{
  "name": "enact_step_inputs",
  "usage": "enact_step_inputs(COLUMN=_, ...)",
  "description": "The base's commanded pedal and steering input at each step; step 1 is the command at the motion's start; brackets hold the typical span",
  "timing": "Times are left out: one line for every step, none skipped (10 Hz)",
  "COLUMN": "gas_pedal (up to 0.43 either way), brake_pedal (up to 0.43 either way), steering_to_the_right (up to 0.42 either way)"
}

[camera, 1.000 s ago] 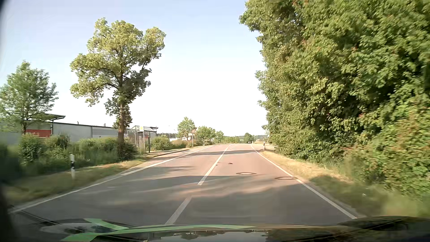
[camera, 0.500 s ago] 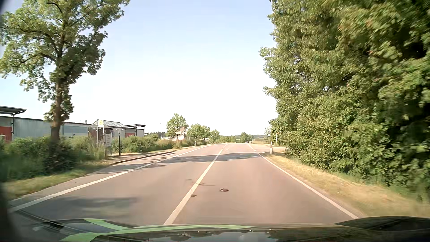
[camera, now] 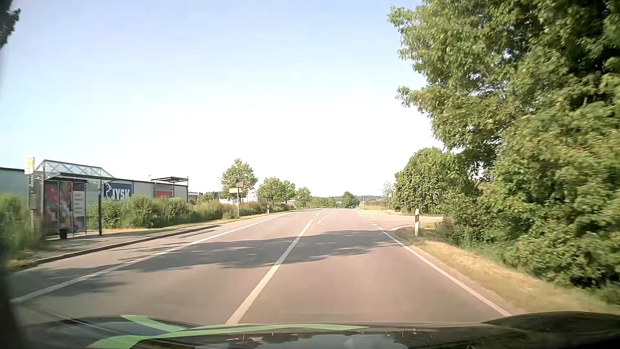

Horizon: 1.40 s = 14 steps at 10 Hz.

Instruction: Follow the waypoints while adhering to traffic rules and regulations

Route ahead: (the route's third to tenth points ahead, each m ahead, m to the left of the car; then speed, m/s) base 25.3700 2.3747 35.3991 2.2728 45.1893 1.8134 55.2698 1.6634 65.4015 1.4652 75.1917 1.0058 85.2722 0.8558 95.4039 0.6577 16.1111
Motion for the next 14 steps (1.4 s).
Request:
enact_step_inputs(gas_pedal=0.138, brake_pedal=0.0, steering_to_the_right=0.003)
enact_step_inputs(gas_pedal=0.157, brake_pedal=0.0, steering_to_the_right=0.001)
enact_step_inputs(gas_pedal=0.169, brake_pedal=0.0, steering_to_the_right=0.001)
enact_step_inputs(gas_pedal=0.189, brake_pedal=0.0, steering_to_the_right=0.0)
enact_step_inputs(gas_pedal=0.189, brake_pedal=0.0, steering_to_the_right=0.0)
enact_step_inputs(gas_pedal=0.197, brake_pedal=0.0, steering_to_the_right=0.0)
enact_step_inputs(gas_pedal=0.22, brake_pedal=0.0, steering_to_the_right=0.0)
enact_step_inputs(gas_pedal=0.22, brake_pedal=0.0, steering_to_the_right=-0.001)
enact_step_inputs(gas_pedal=0.228, brake_pedal=0.0, steering_to_the_right=-0.001)
enact_step_inputs(gas_pedal=0.24, brake_pedal=0.0, steering_to_the_right=-0.001)
enact_step_inputs(gas_pedal=0.24, brake_pedal=0.0, steering_to_the_right=-0.001)
enact_step_inputs(gas_pedal=0.24, brake_pedal=0.0, steering_to_the_right=-0.001)
enact_step_inputs(gas_pedal=0.228, brake_pedal=0.0, steering_to_the_right=0.0)
enact_step_inputs(gas_pedal=0.189, brake_pedal=0.0, steering_to_the_right=0.001)
